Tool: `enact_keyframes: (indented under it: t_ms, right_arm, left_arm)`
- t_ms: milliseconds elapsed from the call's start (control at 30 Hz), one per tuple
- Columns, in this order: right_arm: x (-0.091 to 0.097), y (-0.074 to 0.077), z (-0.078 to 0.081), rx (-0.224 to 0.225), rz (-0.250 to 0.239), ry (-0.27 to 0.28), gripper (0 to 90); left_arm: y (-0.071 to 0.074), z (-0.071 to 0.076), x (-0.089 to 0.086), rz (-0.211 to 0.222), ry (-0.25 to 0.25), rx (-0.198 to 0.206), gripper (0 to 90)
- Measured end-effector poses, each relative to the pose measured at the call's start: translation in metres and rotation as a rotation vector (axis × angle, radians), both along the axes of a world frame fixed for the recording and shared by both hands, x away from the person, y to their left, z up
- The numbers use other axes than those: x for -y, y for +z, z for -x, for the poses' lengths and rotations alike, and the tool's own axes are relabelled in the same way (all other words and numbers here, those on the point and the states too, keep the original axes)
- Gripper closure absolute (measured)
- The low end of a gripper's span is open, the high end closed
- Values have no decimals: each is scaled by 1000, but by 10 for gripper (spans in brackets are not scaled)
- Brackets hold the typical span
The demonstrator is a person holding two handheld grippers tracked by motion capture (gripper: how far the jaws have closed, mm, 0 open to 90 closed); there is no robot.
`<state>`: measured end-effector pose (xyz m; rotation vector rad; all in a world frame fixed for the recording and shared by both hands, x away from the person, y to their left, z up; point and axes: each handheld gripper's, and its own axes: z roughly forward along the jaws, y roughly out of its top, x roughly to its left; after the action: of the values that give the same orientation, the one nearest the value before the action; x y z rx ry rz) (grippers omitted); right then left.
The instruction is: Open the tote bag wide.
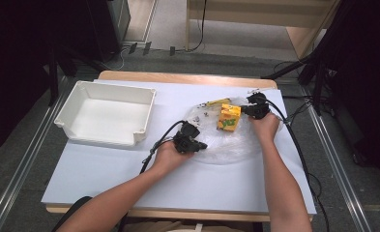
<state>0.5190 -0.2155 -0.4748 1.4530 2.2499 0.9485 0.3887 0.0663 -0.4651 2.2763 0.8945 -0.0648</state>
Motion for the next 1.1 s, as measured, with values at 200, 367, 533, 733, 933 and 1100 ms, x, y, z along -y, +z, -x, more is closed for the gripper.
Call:
enact_keyframes:
  t_ms: [200,367,533,733,933,1100]
  right_arm:
    - [1,2,-5,-2,29,-25,900]
    - [2,1,-6,6,31,-22,900]
    - [3,0,-7,16,44,-53,900]
    - [4,3,-7,-13,37,-63,900]
    - [2,15,6,-7,18,1,900]
    - [2,32,21,5,-39,49,900]
  left_arm:
    - [0,6,-4,0,-19,-2,900]
    - [0,7,-8,2,-27,-9,900]
    - [1,10,-10,-4,-41,-11,900]
    - [5,9,-14,28,-34,-19,900]
    - [22,0,-14,56,-27,9,900]
    - [44,-6,-12,80,-28,40,900]
